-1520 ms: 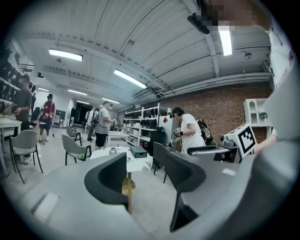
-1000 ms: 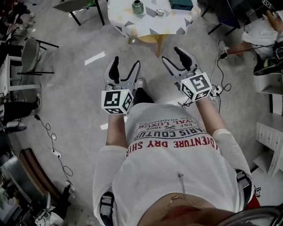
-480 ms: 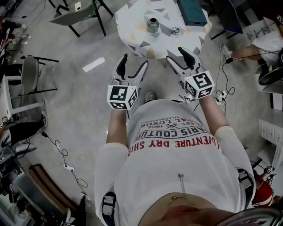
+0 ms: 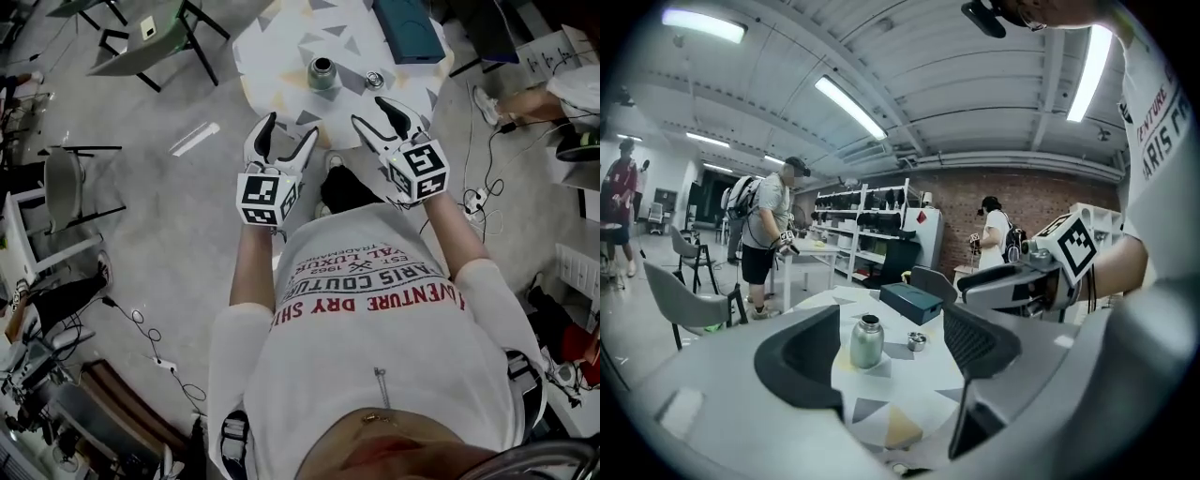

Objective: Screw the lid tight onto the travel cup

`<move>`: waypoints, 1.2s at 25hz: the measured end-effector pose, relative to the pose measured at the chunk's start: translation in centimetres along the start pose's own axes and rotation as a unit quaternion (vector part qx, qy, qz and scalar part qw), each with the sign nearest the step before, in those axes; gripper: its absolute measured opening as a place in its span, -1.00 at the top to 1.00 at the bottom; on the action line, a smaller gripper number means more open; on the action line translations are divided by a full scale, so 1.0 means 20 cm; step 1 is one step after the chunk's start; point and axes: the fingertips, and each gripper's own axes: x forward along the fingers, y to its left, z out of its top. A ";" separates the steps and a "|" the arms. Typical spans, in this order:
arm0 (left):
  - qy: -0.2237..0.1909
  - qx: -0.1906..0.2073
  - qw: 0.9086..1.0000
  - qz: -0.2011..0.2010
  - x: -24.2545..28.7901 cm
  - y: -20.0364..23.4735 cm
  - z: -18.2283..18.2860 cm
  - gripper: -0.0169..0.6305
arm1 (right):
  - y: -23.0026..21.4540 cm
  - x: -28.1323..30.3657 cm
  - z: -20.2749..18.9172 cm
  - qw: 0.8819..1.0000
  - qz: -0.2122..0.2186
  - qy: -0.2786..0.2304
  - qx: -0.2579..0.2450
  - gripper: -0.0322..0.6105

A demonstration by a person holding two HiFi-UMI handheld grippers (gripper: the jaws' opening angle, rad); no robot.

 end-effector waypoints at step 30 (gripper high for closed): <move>0.157 0.068 0.981 -0.091 1.03 0.24 -0.58 -0.17 | -0.76 0.65 -0.91 0.936 0.052 0.347 0.017 0.12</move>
